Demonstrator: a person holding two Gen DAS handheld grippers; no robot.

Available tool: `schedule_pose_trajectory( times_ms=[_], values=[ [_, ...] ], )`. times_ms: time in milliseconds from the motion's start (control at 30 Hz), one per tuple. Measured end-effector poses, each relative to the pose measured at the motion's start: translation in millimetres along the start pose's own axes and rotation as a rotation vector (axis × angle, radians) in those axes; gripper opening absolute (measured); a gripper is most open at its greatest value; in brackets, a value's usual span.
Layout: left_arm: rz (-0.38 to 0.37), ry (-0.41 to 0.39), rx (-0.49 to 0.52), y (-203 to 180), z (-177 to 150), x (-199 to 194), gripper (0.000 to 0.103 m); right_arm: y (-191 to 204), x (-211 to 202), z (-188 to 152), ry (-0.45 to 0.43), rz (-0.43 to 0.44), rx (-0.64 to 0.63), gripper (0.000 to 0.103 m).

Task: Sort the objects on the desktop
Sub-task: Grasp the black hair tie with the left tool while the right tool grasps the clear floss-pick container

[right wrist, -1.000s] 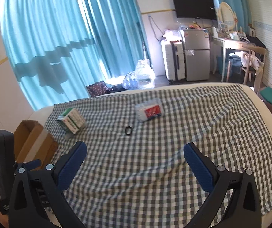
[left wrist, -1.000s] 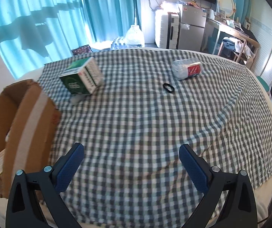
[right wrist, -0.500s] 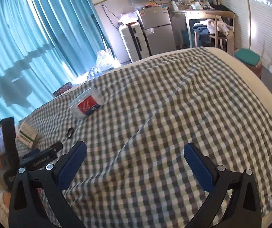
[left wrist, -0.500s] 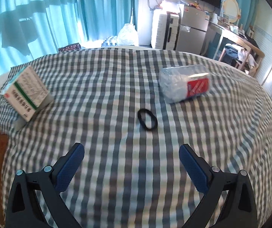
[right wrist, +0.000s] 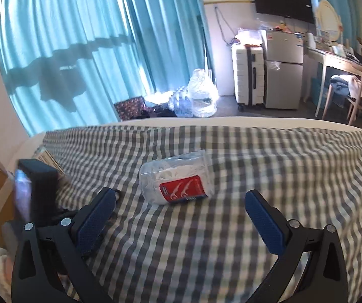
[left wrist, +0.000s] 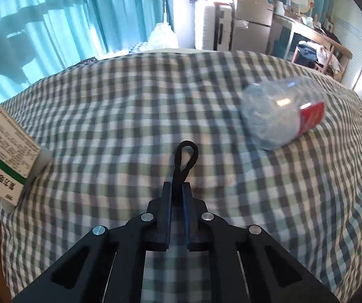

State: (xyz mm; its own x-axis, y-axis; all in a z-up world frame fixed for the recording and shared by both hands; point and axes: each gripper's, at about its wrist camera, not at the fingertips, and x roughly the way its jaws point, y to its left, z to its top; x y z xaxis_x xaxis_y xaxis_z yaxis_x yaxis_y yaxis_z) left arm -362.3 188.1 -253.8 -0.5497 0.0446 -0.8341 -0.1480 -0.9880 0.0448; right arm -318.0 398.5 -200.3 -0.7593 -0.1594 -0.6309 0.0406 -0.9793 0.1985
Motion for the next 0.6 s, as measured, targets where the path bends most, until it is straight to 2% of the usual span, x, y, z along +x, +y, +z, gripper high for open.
schedule_pose_trajectory(
  times_ms=[67, 167, 233, 300, 367, 467, 500, 600],
  values=[
    [-0.007, 0.001, -0.019, 13.0, -0.4, -0.8, 0.008, 7.5, 21.0, 2.1, 0.032, -0.032, -0.042, 0.103],
    [-0.01, -0.004, -0.025, 27.3, 0.5, 0.9, 0.008, 22.3, 29.7, 8.8, -0.014, -0.089, -0.147, 0.103],
    [-0.029, 0.001, -0.057, 36.5, -1.0, 5.3, 0.008, 26.6, 39.9, 14.5, 0.011, -0.098, -0.172, 0.103],
    [-0.048, 0.001, -0.086, 44.7, -4.9, 4.0, 0.008, 28.1, 53.0, 16.9, 0.053, -0.093, -0.18, 0.103],
    [-0.047, -0.003, -0.077, 46.1, -5.3, 1.8, 0.007, 29.5, 69.3, 16.9, 0.121, -0.08, -0.174, 0.102],
    [-0.053, 0.002, -0.076, 47.4, -4.4, 0.7, 0.007, 28.5, 85.2, 14.4, 0.174, -0.085, -0.158, 0.101],
    [-0.057, -0.002, -0.076, 48.7, -4.1, -0.5, 0.007, 27.3, 89.9, 13.1, 0.191, -0.085, -0.142, 0.091],
    [-0.073, 0.001, -0.075, 49.5, -2.0, -4.7, 0.007, 22.2, 86.3, 10.6, 0.199, -0.098, -0.103, 0.089]
  ],
)
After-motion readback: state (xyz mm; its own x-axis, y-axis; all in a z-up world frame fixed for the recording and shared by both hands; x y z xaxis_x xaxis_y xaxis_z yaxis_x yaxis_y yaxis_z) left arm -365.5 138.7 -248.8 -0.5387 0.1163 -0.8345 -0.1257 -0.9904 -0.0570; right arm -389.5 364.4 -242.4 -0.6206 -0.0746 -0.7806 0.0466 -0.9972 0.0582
